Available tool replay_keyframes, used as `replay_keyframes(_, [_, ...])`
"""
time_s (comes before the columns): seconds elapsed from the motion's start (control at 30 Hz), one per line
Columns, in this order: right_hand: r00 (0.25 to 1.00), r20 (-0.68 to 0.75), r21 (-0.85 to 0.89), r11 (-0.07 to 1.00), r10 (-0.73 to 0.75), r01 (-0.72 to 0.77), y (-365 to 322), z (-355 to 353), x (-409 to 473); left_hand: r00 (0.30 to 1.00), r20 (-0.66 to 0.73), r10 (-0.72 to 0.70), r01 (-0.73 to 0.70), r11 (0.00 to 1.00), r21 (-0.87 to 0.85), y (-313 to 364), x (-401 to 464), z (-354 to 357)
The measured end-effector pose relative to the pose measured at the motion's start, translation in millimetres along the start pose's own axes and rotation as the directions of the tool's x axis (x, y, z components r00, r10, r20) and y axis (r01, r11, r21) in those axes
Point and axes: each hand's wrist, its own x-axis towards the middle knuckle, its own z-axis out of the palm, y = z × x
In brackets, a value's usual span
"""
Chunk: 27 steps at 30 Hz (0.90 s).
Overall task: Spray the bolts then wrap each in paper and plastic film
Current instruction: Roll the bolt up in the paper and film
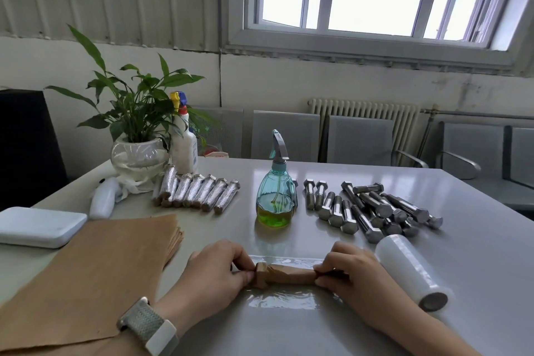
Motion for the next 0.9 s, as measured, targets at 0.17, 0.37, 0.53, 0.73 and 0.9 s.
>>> replay_keyframes(0.17, [1.0, -0.001, 0.003, 1.0, -0.001, 0.001, 0.1, -1.2, -0.5, 0.991, 0.13, 0.013, -0.055, 0.944, 0.326, 13.4, 9.8, -6.1])
replay_keyframes(0.37, [1.0, 0.003, -0.004, 1.0, -0.008, 0.008, 0.2, -1.5, -0.3, 0.919, 0.368, -0.139, -0.006, 0.931, 0.364, 25.2, 33.3, -27.9])
replay_keyframes(0.53, [1.0, 0.029, -0.017, 1.0, -0.005, 0.006, 0.3, -2.8, 0.6, 0.837, 0.483, -0.258, 0.086, 0.933, 0.35, 33.7, 44.7, -37.9])
replay_keyframes(0.73, [0.998, 0.057, 0.0, 1.0, -0.01, 0.01, 2.6, -4.3, 1.2, 0.823, 0.488, -0.29, 0.243, 0.957, 0.159, 34.9, 48.1, -30.0])
replay_keyframes(0.9, [0.998, 0.053, 0.03, 0.999, -0.015, 0.014, 6.0, -3.7, 1.2, 0.845, 0.477, -0.242, 0.348, 0.926, -0.146, 33.8, 45.2, -28.0])
